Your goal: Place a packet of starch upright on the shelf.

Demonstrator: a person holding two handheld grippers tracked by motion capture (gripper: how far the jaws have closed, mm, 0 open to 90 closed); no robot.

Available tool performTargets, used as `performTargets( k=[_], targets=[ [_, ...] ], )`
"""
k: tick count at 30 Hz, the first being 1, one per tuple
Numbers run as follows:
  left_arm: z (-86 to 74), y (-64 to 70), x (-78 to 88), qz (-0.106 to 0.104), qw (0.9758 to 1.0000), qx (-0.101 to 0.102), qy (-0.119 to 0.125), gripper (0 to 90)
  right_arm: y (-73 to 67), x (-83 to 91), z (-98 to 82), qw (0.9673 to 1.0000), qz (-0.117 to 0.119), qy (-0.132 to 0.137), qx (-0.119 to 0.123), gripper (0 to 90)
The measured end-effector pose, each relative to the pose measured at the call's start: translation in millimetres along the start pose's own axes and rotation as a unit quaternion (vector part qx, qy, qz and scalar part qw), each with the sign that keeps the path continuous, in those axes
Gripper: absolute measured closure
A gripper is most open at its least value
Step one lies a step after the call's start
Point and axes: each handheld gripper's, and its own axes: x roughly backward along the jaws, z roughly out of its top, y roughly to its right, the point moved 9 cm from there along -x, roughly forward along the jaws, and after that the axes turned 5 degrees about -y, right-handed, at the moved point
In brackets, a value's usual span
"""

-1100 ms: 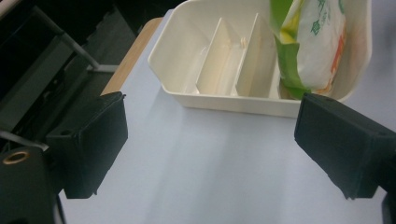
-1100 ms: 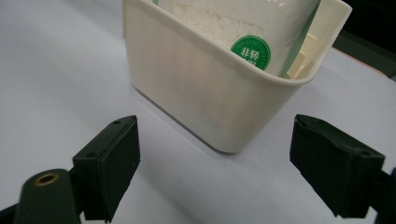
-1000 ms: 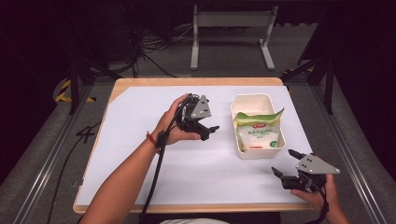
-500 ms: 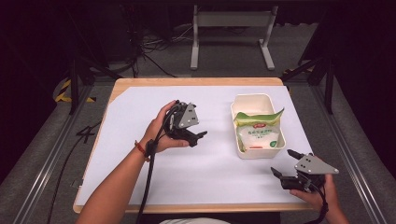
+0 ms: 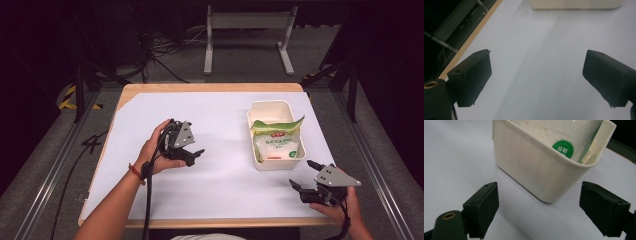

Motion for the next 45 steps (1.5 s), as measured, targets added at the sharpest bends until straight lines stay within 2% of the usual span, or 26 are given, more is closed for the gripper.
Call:
performTargets(
  k=[1,3,4,6,10,13,17,21,24,28,34,40,45],
  targets=[
    [-8.6,0.4,-0.2,-0.003,0.9999,0.007,-0.007,9.7,0.0,-0.2,-0.1,1.0,0.0,-0.001,0.001,15.8],
    [-12.8,-0.3,-0.6,0.002,0.9999,0.005,-0.011,9.7,0.0,-0.5,-0.1,1.0,0.0,-0.001,0.003,15.7],
    [-21.8,0.8,-1.7,-0.001,0.9998,0.012,-0.017,9.9,-0.1,-0.9,-0.3,1.0,0.001,-0.002,0.003,15.8],
    [-29.2,-0.6,-1.6,0.003,0.9998,0.012,-0.018,10.7,-0.4,-1.4,-0.6,1.0,0.002,-0.003,0.003,15.7],
    [-39.5,-0.3,-0.3,-0.002,0.9993,0.029,-0.022,10.5,-1.0,-1.6,-0.6,1.0,0.001,-0.004,0.004,15.6],
    [-49.4,-0.7,2.4,0.01,0.9992,0.029,-0.026,10.1,-1.4,-2.2,-0.1,1.0,0.001,-0.003,0.008,15.6],
    [-63.1,-0.1,8.9,0.016,0.9985,0.047,-0.025,9.7,-0.8,-2.6,-1.8,0.9999,0.0,-0.008,0.007,15.6],
    [-79.9,2.4,15.1,0.028,0.9978,0.049,-0.036,9.6,-0.4,-2.7,-2.0,1.0,-0.001,-0.007,0.007,15.7],
    [-89.3,2.3,23.7,0.033,0.9969,0.065,-0.03,9.5,-0.4,-2.7,-2.0,0.9999,-0.001,-0.008,0.007,15.7],
    [-108.9,2.3,33.4,0.047,0.9954,0.072,-0.042,9.9,-1.0,-3.1,-2.4,0.9999,0.0,-0.01,0.009,15.7],
    [-135.0,3.8,43.8,0.053,0.9934,0.086,-0.055,8.9,-1.3,-3.6,-2.4,0.9999,-0.001,-0.011,0.01,15.7],
    [-153.6,3.7,58.6,0.059,0.9914,0.107,-0.046,8.7,0.0,-5.3,-2.8,0.9999,-0.002,-0.012,0.01,15.7],
    [-166.8,5.7,67.7,0.058,0.9883,0.137,-0.035,8.7,0.9,-6.4,-3.2,0.9999,-0.002,-0.012,0.01,15.8]
  ],
)
